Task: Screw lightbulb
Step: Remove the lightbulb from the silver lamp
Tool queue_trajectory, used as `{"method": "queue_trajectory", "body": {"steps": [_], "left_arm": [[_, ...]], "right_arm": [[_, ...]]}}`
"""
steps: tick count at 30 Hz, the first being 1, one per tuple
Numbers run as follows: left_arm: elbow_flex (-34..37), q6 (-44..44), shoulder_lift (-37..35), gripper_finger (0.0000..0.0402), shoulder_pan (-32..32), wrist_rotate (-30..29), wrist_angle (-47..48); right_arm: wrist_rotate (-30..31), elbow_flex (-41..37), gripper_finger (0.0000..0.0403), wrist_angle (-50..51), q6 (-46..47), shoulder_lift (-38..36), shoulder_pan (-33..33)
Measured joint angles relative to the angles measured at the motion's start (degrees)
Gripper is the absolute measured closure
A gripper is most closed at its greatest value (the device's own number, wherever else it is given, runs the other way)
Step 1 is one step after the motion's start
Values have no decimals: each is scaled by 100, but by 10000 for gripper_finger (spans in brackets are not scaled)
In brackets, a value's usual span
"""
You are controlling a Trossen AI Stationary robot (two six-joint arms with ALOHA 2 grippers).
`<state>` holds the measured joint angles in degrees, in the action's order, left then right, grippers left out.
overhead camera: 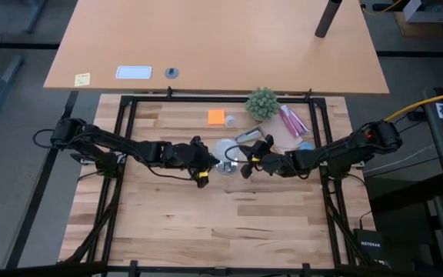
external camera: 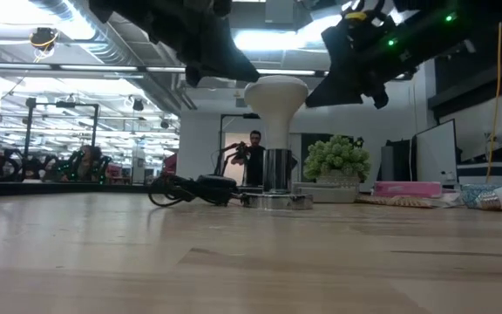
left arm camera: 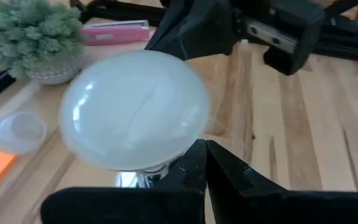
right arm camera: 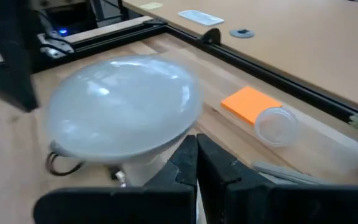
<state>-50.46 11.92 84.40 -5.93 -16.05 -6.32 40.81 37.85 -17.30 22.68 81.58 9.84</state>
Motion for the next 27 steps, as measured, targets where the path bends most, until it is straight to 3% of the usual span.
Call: {"method": "queue_trajectory", "body": {"steps": [13, 20, 27], "left_arm": [[0, -629, -183, 401, 4, -1470, -606], [0, -831, -252, 401, 396, -1570, -598], [0, -942, -225, 401, 772, -1436, -151]], "right_arm": [[184, 2, 397, 44, -828, -259, -94], [64, 4, 397, 11, -942, -813, 375], [-250, 6, 397, 31, -303, -488, 679]]}}
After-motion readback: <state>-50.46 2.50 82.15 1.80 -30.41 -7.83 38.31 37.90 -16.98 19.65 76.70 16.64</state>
